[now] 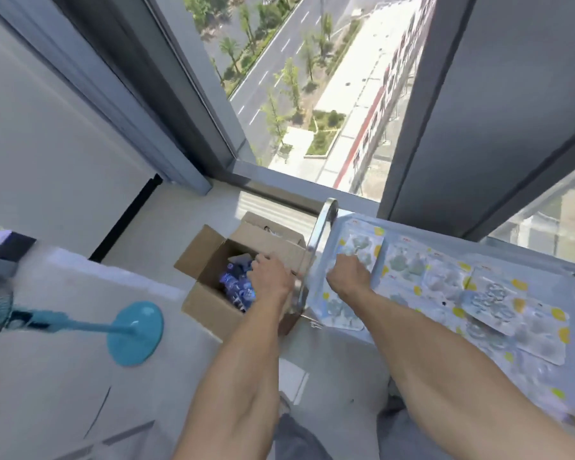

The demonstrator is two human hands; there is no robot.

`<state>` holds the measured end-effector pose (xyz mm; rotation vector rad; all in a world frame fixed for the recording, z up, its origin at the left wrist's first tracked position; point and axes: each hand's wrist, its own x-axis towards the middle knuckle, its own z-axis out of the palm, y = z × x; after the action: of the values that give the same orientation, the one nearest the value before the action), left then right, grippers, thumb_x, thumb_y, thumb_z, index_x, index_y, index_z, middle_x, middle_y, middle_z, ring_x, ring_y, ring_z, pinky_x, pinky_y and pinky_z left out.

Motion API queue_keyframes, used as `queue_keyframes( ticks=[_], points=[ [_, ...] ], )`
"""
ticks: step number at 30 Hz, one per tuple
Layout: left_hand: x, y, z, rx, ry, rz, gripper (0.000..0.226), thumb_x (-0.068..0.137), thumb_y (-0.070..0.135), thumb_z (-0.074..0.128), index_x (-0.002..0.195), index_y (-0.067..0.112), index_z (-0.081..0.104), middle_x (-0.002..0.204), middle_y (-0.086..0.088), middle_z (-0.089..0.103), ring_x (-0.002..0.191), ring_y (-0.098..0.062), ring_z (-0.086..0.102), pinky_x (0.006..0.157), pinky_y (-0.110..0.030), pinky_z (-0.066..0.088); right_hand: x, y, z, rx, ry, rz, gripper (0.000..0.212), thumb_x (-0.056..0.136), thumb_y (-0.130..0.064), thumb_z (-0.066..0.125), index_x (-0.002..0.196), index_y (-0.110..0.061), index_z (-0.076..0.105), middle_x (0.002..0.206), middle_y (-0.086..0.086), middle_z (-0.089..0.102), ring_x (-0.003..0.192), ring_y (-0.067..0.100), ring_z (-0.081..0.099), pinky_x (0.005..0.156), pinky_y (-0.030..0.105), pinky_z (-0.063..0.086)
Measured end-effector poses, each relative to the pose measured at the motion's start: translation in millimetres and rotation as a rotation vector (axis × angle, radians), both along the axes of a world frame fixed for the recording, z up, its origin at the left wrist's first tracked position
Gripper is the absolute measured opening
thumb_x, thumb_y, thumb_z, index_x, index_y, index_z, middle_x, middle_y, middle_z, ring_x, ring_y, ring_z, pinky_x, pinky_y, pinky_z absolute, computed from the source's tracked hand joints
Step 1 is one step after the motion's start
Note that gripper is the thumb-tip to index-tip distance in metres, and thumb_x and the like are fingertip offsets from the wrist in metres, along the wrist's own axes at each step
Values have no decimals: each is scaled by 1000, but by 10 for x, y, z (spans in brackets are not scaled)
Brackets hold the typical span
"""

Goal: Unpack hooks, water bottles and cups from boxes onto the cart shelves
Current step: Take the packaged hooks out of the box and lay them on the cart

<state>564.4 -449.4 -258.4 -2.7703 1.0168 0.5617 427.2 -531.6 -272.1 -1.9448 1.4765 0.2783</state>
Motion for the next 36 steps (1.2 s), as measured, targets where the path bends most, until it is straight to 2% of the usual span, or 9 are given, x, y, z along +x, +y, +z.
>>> queue_keyframes(
  ticks=[4,7,13,16,20,24,28,30,36],
  points=[
    [829,778,17,45,54,71,38,98,30,43,132,13,48,138,-16,46,126,-31,47,100,-42,42,787,565,67,-67,-36,-50,27,91,-13,52,115,-9,61,118,15,60,110,36,59,84,38,50],
    [1414,1221,50,46,83,100,41,96,26,43,134,12,46,137,-16,47,122,-31,49,99,-41,42,1417,970,65,-51,-95,-82,24,90,-12,52,110,-10,63,112,13,65,105,34,64,78,33,50],
    [2306,1830,-12,123,71,126,36,91,17,44,123,15,58,125,-12,59,115,-30,58,92,-38,48,2349,1664,-254,91,-70,46,18,90,-15,49,104,-14,59,105,11,60,101,33,60,68,31,38],
    [2740,1847,-280,162,102,90,36,90,15,42,122,14,58,124,-12,60,114,-30,58,93,-38,48,2667,1707,-652,203,-58,-42,14,89,-13,45,99,-15,54,105,12,61,101,32,60,71,32,41],
    [3229,1727,-1043,281,143,41,33,91,8,40,118,9,59,123,-15,61,112,-31,59,93,-38,50,3066,1650,-1488,271,34,-99,9,84,-11,47,80,-18,49,89,6,62,86,27,59,65,27,31],
    [3666,1582,-1953,370,184,-28,27,91,8,44,114,10,58,122,-12,59,110,-29,58,86,-36,47,3575,1615,-2449,388,132,-54,24,87,-7,49,106,-9,63,111,13,67,103,31,65,74,31,48],
    [4171,1339,-2952,449,226,-133,24,92,15,46,111,12,62,117,-10,65,108,-27,61,76,-31,44,4160,1468,-3246,427,124,-11,26,89,-6,46,112,-6,58,116,16,63,107,33,62,80,35,49],
    [4414,1185,-3415,430,229,-159,23,93,17,48,112,12,61,117,-10,64,108,-27,61,73,-30,42,4396,1372,-3630,435,139,-67,26,89,-6,45,112,-6,56,116,16,61,107,35,60,77,35,46],
    [5052,467,-4823,220,237,-214,30,92,18,47,118,4,52,123,-19,51,113,-37,52,89,-45,42,4956,1244,-4846,442,171,-246,25,92,-8,49,115,-5,58,119,18,62,113,35,58,86,38,48]
  ],
)
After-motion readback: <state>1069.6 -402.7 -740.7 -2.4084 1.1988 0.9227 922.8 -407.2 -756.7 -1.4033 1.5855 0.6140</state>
